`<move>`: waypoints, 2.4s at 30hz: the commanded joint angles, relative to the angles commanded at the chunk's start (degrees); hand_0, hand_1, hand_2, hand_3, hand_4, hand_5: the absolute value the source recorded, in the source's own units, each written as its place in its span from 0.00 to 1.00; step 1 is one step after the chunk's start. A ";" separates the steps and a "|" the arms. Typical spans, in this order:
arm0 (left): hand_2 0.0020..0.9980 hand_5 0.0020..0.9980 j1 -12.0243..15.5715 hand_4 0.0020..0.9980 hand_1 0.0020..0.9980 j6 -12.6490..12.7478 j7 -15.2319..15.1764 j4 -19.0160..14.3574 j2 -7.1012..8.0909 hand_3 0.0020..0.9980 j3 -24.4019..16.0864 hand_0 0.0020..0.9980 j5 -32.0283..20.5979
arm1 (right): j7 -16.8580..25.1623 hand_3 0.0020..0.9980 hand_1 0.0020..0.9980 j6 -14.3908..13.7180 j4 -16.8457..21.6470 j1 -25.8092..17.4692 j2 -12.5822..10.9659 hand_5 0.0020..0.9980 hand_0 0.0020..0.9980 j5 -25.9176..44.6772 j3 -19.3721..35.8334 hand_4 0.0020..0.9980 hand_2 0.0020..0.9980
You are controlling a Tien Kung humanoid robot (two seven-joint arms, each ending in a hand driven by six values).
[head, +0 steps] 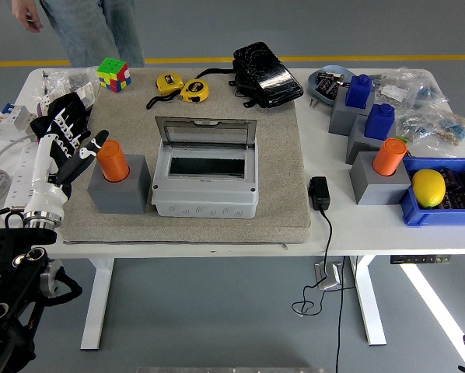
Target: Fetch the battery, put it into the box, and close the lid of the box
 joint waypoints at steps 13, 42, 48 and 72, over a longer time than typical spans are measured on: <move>0.84 0.43 -1.87 1.00 0.89 0.42 -0.07 2.55 -0.96 0.79 2.92 0.88 0.77 | -0.19 0.80 0.78 -0.09 0.00 0.19 -0.03 1.00 0.84 0.13 -0.17 1.00 0.77; 0.85 0.09 -3.85 1.00 0.84 3.50 0.61 3.44 -1.91 0.93 4.75 0.74 3.25 | -0.01 0.80 0.78 -0.14 0.00 0.53 0.14 1.00 0.84 0.44 -0.11 1.00 0.77; 0.84 0.05 -3.86 1.00 0.84 4.18 0.67 3.08 -2.08 0.90 5.76 0.74 3.76 | -0.10 0.80 0.78 -0.15 0.00 0.43 0.14 1.00 0.84 0.37 0.00 1.00 0.77; 0.78 0.15 -4.72 1.00 0.88 6.89 0.75 6.73 -1.88 0.82 7.89 0.83 4.47 | -0.20 0.80 0.78 -0.18 0.00 0.34 -0.15 1.00 0.84 0.36 -0.29 1.00 0.76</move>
